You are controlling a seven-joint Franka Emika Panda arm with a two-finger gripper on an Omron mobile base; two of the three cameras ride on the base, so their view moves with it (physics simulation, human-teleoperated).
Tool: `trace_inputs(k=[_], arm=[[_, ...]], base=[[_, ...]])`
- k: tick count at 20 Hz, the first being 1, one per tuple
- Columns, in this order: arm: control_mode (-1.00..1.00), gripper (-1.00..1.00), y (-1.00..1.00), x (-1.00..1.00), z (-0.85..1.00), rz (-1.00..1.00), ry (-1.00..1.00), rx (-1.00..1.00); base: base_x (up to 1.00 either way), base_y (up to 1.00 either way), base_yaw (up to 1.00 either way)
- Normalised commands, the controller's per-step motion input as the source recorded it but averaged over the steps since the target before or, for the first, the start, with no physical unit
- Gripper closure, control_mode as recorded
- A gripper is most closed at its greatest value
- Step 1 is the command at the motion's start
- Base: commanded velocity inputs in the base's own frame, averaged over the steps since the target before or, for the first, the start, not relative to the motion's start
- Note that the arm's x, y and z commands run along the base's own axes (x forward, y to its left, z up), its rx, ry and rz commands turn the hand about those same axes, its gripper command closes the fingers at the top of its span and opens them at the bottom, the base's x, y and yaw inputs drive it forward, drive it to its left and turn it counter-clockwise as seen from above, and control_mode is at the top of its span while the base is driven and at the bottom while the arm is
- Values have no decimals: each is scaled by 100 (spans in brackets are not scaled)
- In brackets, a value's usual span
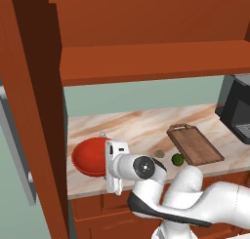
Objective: Open the cabinet. Place the bowl and condiment on the counter. Then place the lime and garlic on the cutting board.
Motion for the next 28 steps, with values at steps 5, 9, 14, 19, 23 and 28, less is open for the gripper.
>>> trace_inputs(k=[5, 9, 14, 19, 23, 28], arm=[[-100, -100, -25, -22, 36, -21, 0, 0], [-100, -100, -23, -32, 75, -25, 0, 0], [-100, -100, -23, -32, 72, -22, 0, 0], [-100, -100, -23, -33, 52, -19, 2, 0], [-100, -100, -28, -31, 26, -16, 5, 0], [-100, -100, -38, -10, 12, -10, 0, 4]], base=[[0, 0, 0], [0, 0, 0], [0, 0, 0], [0, 0, 0], [0, 0, 0], [0, 0, 0]])
